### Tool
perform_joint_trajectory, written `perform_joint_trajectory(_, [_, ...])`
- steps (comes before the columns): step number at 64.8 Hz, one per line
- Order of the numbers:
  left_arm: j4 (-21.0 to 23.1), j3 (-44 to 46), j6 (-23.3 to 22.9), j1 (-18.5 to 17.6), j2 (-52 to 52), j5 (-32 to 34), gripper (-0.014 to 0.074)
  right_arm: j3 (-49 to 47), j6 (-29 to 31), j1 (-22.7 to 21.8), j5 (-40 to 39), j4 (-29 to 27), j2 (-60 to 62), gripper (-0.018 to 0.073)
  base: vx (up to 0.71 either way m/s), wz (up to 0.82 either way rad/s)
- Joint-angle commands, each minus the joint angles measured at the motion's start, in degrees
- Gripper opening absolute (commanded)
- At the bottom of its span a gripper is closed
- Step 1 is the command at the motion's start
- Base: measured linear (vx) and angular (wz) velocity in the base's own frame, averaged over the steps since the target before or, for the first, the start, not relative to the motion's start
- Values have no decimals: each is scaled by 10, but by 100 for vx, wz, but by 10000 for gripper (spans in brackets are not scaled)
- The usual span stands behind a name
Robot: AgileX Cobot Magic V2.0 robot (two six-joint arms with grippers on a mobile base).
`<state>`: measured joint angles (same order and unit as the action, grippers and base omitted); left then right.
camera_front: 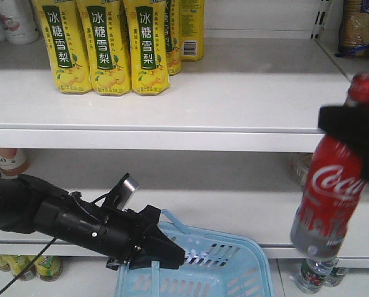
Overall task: Place coke in basket with both arms
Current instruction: 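Lower the held bottle into the basket beside the left gripper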
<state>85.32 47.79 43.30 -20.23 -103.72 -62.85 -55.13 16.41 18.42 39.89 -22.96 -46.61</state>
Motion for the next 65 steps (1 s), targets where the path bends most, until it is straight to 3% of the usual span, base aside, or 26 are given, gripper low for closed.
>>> perform_joint_trajectory(1, [45,13,7,-2,29,-34,-6,63,27,0,-88,-81,6,-5,0,0])
perform_joint_trajectory(11, [45,13,7,-2,29,-34,-6,195,119,0,-180,-230,-1,-5,0,0])
perform_joint_trajectory(22, [45,13,7,-2,29,-34,-6,276,247,0,-277,-426,-34,-5,0,0])
perform_joint_trajectory(28, [45,13,7,-2,29,-34,-6,293,325,0,-286,-522,-63,-5,0,0])
perform_joint_trajectory(37, [45,13,7,-2,29,-34,-6,293,441,0,-240,-632,-124,-5,0,0])
perform_joint_trajectory(50, [45,13,7,-2,29,-34,-6,293,571,0,-161,-707,-217,-1,0,0])
perform_joint_trajectory(65, [45,13,7,-2,29,-34,-6,293,582,0,-170,-725,-321,41,0,0])
